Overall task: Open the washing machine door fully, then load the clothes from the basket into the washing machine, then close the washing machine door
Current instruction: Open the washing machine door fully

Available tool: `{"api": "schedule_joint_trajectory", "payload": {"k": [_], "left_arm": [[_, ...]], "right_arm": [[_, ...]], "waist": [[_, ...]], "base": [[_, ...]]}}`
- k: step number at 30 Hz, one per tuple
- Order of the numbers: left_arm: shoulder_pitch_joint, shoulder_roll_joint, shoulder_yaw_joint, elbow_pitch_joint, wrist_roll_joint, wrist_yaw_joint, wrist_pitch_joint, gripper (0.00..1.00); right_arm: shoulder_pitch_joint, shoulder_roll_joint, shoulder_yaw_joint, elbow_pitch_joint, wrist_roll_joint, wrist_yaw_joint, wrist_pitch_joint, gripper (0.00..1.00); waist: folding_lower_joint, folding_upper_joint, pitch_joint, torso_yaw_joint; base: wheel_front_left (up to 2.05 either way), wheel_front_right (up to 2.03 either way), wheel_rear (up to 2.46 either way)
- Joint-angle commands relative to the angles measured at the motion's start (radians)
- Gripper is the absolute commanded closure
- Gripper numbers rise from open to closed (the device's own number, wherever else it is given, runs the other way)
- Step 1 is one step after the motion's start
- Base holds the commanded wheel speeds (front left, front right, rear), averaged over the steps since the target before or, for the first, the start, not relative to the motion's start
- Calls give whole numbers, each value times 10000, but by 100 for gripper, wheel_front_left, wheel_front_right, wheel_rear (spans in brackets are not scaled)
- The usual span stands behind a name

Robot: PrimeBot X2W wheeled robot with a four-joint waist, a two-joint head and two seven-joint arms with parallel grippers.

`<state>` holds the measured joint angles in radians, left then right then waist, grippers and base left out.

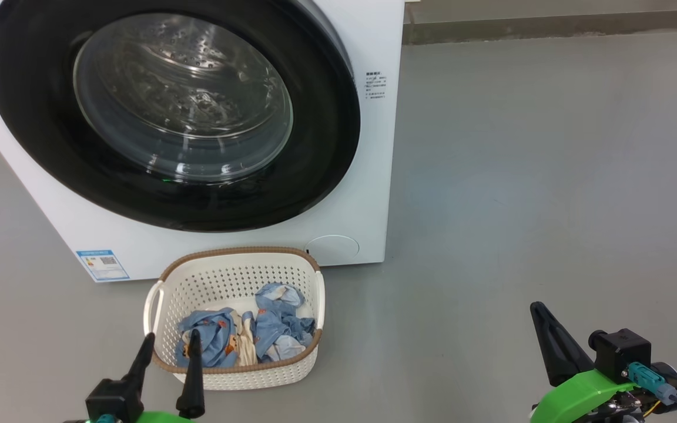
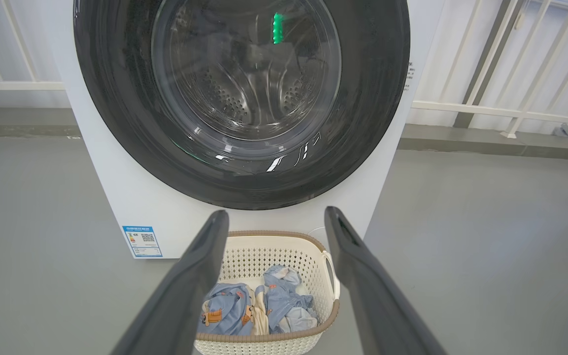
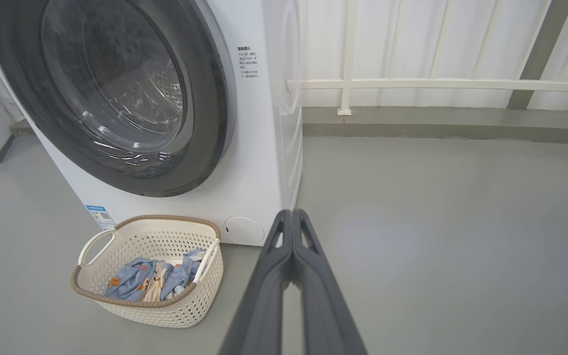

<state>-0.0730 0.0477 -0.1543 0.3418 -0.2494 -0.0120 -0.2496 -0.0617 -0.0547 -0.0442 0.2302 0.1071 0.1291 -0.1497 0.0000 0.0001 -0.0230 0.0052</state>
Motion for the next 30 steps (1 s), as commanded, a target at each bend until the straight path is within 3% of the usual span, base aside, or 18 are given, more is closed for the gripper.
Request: {"api": "schedule_joint_trajectory", "payload": {"k": [1,8,12,21,22,24,26,30], "left_arm": [[-447,98,339,-169,29,83,-122,0],[-467,97,313,-203,97,113,-122,0],[-533,99,255,-190,163,124,-122,0],[-753,72,98,-334,159,113,-122,0],[-753,72,98,-334,159,113,-122,0],[-876,63,55,-428,151,135,-122,0],[-960,56,21,-491,133,155,-122,0],[-1101,47,-48,-582,116,170,-122,0]], "right_arm": [[-375,-11,280,-223,-26,16,6,100],[-552,-15,260,-50,612,16,179,100],[-879,8,200,138,2036,16,542,100],[-2336,37,-624,999,6456,16,1902,100],[-2336,37,-624,999,6456,16,1902,100],[-3035,41,-1058,1502,8262,16,2534,100],[-3515,42,-1362,1949,9328,16,2950,100],[-4322,43,-1795,2644,10620,16,3499,100]], "waist": [[0,-1,6,-6],[0,-1,92,9],[0,-1,170,65],[0,-1,614,353],[0,-1,614,353],[0,-1,877,457],[0,-1,1057,534],[0,-1,1370,653]], "base": [[0,0,0],[0,0,0],[0,0,0],[0,0,0],[0,0,0],[0,0,0],[0,0,0],[0,0,0]]}}
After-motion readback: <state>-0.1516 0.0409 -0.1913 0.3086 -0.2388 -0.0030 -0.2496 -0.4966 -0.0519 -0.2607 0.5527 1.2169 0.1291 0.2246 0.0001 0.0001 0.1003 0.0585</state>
